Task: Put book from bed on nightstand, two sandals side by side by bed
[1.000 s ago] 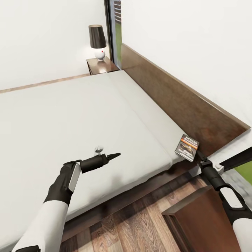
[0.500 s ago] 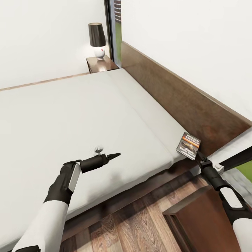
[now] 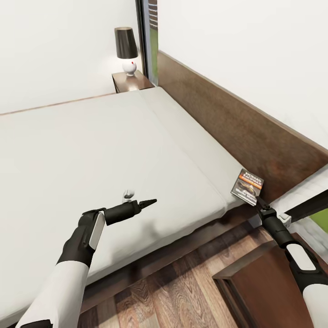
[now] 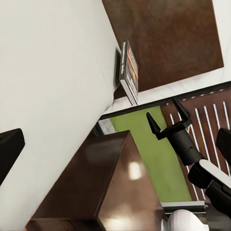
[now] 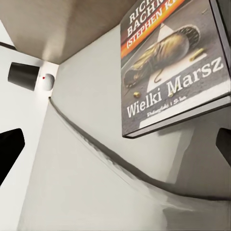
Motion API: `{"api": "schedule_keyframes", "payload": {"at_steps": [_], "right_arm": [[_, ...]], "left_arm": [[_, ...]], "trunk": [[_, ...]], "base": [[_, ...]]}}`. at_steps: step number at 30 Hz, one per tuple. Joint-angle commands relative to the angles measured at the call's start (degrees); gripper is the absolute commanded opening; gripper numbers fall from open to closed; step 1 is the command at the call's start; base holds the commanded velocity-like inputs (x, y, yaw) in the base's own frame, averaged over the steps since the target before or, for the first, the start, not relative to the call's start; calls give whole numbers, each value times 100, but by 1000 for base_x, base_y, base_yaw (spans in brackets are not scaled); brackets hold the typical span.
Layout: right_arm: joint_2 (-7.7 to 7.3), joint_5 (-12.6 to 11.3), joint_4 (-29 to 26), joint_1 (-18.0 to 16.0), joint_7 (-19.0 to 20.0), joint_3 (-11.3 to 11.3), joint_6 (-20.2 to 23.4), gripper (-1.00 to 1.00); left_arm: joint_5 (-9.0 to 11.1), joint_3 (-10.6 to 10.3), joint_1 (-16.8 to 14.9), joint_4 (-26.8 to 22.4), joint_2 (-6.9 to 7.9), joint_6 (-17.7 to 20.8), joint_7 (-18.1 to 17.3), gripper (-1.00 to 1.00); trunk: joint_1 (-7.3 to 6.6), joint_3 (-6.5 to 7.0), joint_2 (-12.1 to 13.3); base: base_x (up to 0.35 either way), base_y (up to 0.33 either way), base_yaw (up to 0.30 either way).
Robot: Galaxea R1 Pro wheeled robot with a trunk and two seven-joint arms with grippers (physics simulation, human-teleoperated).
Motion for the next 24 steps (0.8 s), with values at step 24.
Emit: {"api": "schedule_keyframes", "payload": {"at_steps": [24], "right_arm": [[9, -71, 55, -3, -3, -401, -24, 100]], "left_arm": [[13, -2, -3, -7, -13, 44, -16, 100]], "trunk": [[0, -4, -3]], "base": [[0, 0, 0]]}}
